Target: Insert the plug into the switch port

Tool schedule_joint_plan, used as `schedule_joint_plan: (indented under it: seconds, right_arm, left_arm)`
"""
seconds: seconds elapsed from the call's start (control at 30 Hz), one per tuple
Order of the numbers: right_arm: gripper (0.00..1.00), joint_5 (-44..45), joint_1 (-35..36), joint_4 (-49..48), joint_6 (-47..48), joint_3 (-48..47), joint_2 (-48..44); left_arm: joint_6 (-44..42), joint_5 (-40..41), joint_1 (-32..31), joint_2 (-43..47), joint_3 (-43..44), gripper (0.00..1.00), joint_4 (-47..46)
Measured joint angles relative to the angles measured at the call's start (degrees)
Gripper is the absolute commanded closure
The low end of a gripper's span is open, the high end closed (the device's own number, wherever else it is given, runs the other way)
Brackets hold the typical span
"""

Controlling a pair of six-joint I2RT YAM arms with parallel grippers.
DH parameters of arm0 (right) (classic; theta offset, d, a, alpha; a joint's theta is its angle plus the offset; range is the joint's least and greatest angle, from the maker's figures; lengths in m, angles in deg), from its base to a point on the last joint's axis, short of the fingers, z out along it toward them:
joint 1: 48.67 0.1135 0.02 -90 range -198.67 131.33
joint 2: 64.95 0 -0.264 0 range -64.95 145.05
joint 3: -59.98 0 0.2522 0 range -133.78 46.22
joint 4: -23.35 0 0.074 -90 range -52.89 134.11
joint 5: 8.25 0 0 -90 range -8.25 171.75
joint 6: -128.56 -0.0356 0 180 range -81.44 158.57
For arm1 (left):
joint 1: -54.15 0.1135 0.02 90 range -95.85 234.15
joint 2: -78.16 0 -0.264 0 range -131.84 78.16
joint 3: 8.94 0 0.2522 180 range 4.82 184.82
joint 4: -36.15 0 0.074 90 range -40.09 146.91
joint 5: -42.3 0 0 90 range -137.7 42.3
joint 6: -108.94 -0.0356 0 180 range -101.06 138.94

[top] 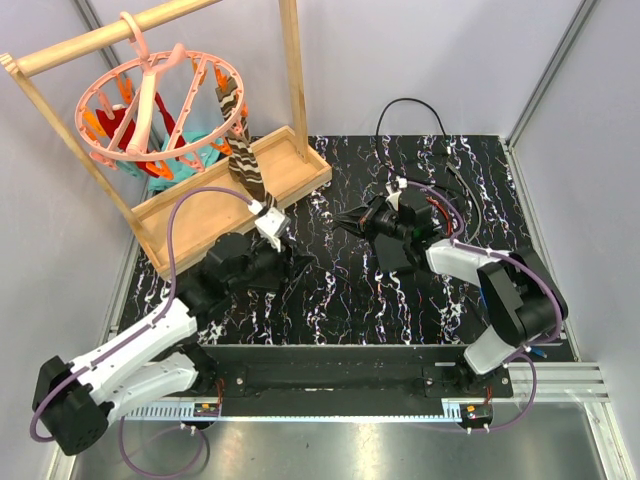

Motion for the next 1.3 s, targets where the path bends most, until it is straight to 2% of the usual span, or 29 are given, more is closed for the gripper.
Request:
schedule_joint_plan:
  seconds: [0.23,0.53,0.8,1.03,1.3]
  right_arm:
    - [1.00,1.51,0.00,7.82,10.69,-2.36,-4.26]
    - [0.99,5.33,0.44,14.84,21.86,-3.15,-9.51]
    - [1.00,7.54,0.66,17.79,23.82,-3.15,-11.93]
    - [0.99,7.98,0.66,19.19,24.17,-3.13,-13.51]
    - [1.00,8.00,0.66,20.24,24.48,-2.97,-13.66]
  left_arm:
    - [-1.57,4.72,0.00,2.51,1.42,0.25,4.63]
    - [-2.10,1.07,0.52,-12.83,14.43,0.25,4.20]
    - [-0.46,-5.18,0.68,-23.69,19.04,0.37,0.39]
    - [0.70,-8.37,0.68,-27.54,19.45,0.51,-1.70]
    - [1.86,-10.73,0.68,-29.83,21.40,0.62,-4.66]
